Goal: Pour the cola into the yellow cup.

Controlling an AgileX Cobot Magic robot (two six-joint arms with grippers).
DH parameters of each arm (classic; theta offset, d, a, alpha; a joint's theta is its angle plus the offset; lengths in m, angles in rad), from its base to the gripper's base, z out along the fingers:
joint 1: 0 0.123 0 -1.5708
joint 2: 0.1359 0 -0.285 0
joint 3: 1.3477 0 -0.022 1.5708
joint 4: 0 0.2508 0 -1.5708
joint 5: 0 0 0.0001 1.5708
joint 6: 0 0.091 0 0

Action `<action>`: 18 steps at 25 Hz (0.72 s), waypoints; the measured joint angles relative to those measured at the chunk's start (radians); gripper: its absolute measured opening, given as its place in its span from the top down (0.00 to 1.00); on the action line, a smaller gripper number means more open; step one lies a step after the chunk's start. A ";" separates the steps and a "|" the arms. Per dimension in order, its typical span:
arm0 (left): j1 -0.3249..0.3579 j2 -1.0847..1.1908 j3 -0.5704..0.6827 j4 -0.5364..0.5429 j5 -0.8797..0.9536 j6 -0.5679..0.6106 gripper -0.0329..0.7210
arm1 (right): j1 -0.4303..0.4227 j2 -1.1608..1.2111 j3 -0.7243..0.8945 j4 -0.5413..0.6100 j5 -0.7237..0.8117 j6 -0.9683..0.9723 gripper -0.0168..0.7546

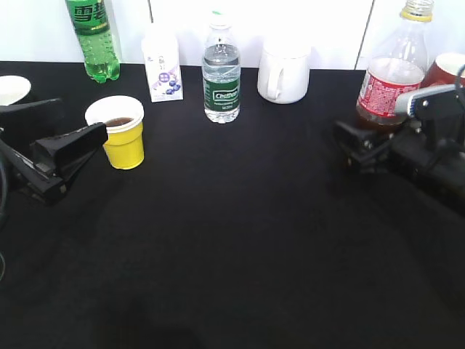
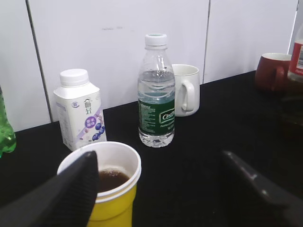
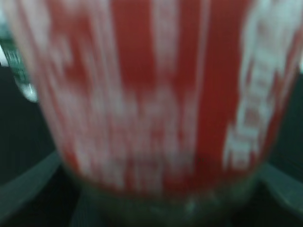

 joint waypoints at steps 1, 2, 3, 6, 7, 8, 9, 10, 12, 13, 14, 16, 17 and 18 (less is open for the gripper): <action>0.000 0.000 0.000 0.001 0.000 -0.001 0.17 | 0.000 -0.020 0.007 -0.001 0.054 0.000 0.15; 0.000 0.000 0.000 0.002 0.000 -0.003 0.17 | 0.000 -0.043 0.015 -0.001 0.090 0.000 0.15; 0.000 0.000 0.000 0.004 0.001 -0.013 0.17 | 0.000 -0.066 0.033 -0.001 0.113 0.000 0.15; 0.000 0.000 0.000 0.035 0.049 -0.078 0.17 | 0.000 -0.152 0.133 -0.001 0.175 0.000 0.15; -0.001 0.000 0.000 0.045 0.065 -0.093 0.17 | 0.000 -0.186 0.153 -0.001 0.222 0.000 0.15; -0.012 0.000 0.000 0.045 0.082 -0.106 0.17 | 0.000 -0.221 0.162 -0.001 0.290 0.000 0.15; -0.027 0.000 0.000 0.046 0.113 -0.115 0.17 | 0.000 -0.264 0.164 -0.001 0.356 0.000 0.15; -0.043 0.000 -0.006 0.048 0.161 -0.133 0.17 | 0.000 -0.311 0.165 0.003 0.430 0.000 0.15; -0.085 -0.020 -0.056 0.051 0.339 -0.187 0.18 | 0.000 -0.421 0.161 0.009 0.622 0.000 0.15; -0.119 -0.044 -0.099 0.051 0.474 -0.203 0.18 | 0.000 -0.473 0.148 0.009 0.753 0.000 0.15; -0.160 -0.071 -0.154 0.051 0.660 -0.226 0.18 | 0.000 -0.531 0.125 0.009 0.882 0.000 0.15; -0.258 -0.141 -0.288 0.016 1.008 -0.240 0.18 | 0.000 -0.641 0.031 0.026 1.185 0.000 0.15; -0.300 -0.179 -0.351 -0.020 1.173 -0.241 0.18 | 0.000 -0.691 -0.034 0.056 1.337 0.000 0.15; -0.327 -0.220 -0.411 -0.059 1.305 -0.241 0.19 | 0.000 -0.740 -0.111 0.108 1.453 -0.001 0.16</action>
